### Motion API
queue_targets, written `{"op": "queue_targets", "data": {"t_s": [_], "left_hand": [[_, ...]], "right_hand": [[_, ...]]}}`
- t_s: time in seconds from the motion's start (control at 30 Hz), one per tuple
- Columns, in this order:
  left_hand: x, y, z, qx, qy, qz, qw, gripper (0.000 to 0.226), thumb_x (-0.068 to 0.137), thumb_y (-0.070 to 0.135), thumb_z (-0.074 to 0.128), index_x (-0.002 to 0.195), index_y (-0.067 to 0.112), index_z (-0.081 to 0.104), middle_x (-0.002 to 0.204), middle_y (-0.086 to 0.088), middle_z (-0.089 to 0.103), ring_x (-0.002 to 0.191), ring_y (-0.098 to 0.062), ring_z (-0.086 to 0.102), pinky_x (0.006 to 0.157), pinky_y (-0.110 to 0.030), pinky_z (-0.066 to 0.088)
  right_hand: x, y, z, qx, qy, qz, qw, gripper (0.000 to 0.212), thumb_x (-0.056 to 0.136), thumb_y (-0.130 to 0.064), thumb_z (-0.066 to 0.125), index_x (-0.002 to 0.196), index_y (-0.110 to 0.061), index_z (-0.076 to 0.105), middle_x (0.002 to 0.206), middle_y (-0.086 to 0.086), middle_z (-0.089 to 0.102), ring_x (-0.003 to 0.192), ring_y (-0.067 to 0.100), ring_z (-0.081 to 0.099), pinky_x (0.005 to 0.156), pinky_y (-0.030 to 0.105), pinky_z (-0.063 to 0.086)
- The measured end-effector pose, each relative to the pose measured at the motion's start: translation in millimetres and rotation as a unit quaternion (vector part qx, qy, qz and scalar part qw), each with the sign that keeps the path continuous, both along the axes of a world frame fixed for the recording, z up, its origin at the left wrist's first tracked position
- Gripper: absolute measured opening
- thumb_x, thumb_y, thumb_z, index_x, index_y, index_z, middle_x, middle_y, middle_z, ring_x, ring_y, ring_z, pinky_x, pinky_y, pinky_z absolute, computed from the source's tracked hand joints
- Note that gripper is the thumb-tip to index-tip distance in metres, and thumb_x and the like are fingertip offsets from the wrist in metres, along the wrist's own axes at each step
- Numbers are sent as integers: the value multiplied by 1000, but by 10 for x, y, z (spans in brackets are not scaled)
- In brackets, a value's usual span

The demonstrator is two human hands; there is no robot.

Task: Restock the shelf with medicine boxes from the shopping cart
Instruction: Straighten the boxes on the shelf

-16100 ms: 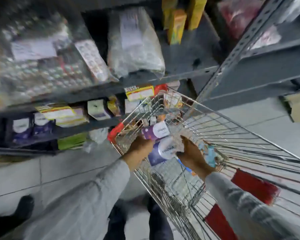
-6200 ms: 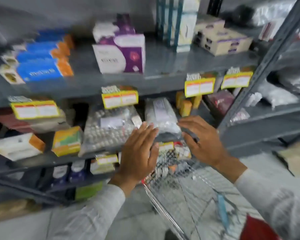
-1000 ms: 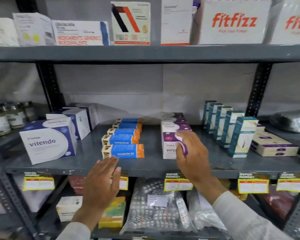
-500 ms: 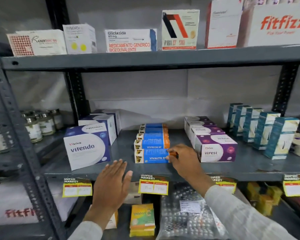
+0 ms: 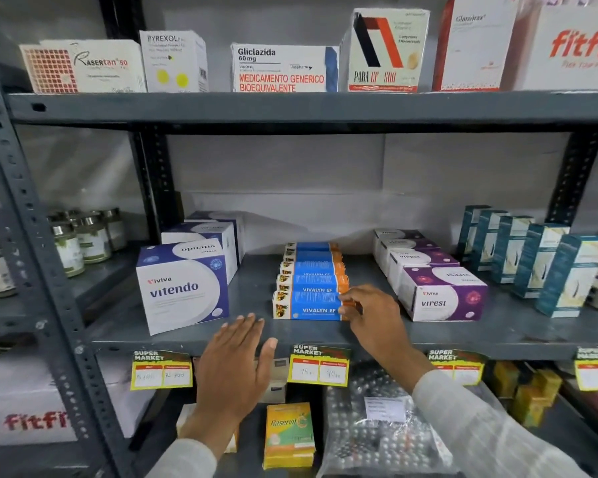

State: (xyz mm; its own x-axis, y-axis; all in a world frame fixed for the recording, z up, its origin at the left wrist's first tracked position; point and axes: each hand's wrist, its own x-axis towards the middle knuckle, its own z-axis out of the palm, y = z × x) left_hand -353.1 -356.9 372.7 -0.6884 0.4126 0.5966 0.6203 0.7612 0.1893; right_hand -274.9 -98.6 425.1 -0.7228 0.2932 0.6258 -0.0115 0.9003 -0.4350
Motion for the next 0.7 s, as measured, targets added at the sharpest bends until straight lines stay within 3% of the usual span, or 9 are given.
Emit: {"op": "queue_targets", "data": {"t_s": [0.13, 0.43, 0.5, 0.6, 0.63, 0.7], "left_hand": [[-13, -4, -20, -7, 7, 2, 1000, 62, 103, 59, 27, 143, 23, 58, 149, 2, 57, 143, -16, 48, 121, -36, 33], [6, -1, 14, -9, 9, -5, 1000, 65, 102, 63, 24, 145, 25, 56, 151, 4, 55, 144, -15, 46, 120, -34, 31], [19, -37, 51, 7, 6, -23, 1000, 62, 102, 62, 28, 145, 26, 56, 150, 6, 55, 143, -13, 47, 118, -30, 31], [19, -260, 158, 185, 7, -38, 982, 49, 101, 57, 40, 131, 27, 66, 131, 9, 70, 120, 0, 59, 96, -10, 43], [-4, -376, 200, 268, 23, -27, 963, 45, 101, 54, 42, 126, 27, 68, 123, 10, 72, 113, 1, 60, 87, -6, 44], [-94, -619, 320, 392, 51, 29, 918, 37, 102, 48, 44, 125, 29, 65, 116, 13, 64, 106, -6, 62, 77, -18, 52]], "right_hand": [[3, -8, -35, -3, -5, -10, 1000, 22, 92, -22, 73, 113, -17, 75, 117, 0, 71, 107, 10, 65, 81, 6, 46], [32, -50, -2, -4, -22, -34, 999, 22, 94, -16, 70, 115, -18, 75, 121, 1, 71, 111, 11, 66, 78, -4, 36], [65, -82, 19, 7, -36, -39, 999, 26, 93, -15, 70, 119, -20, 73, 127, 1, 69, 117, 13, 64, 86, 1, 40], [67, -273, 57, 43, -11, -49, 998, 36, 92, -17, 69, 127, -19, 67, 142, 3, 59, 132, 20, 56, 108, 27, 43], [33, -395, 92, 49, 16, -32, 998, 38, 92, -17, 67, 130, -18, 65, 143, 3, 59, 133, 21, 54, 110, 28, 42], [-109, -731, 200, 9, 50, 37, 998, 38, 94, -20, 62, 132, -20, 64, 138, -1, 63, 128, 17, 58, 106, 18, 41]]}}
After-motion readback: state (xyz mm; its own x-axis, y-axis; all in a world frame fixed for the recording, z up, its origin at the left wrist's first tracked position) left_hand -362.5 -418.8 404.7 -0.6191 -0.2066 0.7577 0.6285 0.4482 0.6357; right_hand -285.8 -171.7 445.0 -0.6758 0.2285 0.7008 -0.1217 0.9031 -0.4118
